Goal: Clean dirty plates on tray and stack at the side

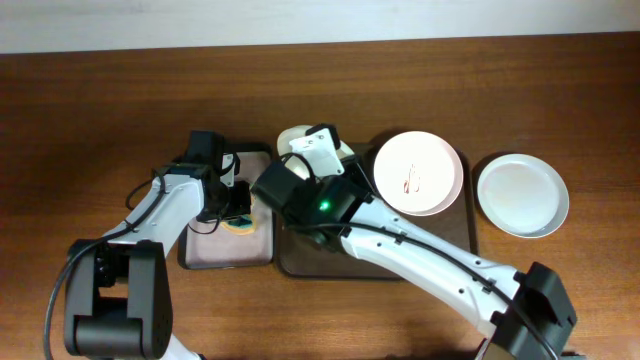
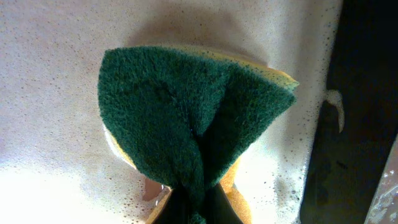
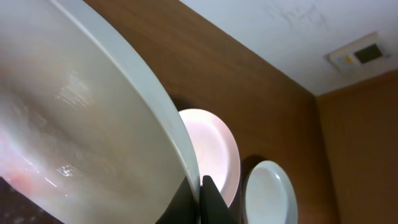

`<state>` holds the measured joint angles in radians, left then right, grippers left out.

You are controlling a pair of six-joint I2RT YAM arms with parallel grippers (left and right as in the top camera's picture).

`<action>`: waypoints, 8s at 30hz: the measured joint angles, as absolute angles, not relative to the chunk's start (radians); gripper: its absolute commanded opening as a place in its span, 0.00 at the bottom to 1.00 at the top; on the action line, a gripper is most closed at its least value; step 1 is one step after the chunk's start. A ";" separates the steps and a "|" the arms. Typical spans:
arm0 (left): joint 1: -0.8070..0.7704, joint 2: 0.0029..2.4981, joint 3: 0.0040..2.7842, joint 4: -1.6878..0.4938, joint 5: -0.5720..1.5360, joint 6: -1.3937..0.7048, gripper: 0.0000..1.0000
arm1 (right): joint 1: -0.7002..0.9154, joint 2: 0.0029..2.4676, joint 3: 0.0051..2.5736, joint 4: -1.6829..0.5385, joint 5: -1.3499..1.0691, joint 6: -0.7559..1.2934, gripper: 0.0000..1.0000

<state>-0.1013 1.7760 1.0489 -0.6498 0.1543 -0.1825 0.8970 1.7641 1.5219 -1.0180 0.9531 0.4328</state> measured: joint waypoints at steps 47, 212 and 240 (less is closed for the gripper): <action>-0.101 1.776 1.049 -0.647 0.158 -0.183 0.07 | -0.450 1.762 1.324 -0.999 -0.217 0.303 0.50; -0.564 1.963 1.161 -0.302 0.301 -0.582 0.00 | 0.117 1.969 1.235 -0.822 -0.384 0.213 0.04; -0.211 1.631 1.066 -0.698 -0.055 -0.414 0.00 | 0.116 1.966 1.238 -0.836 -0.364 0.206 0.04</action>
<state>-0.2111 1.6310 1.0657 -0.6983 -0.0551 -0.4145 0.1158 1.9663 1.2377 -0.8356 -0.3645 0.2058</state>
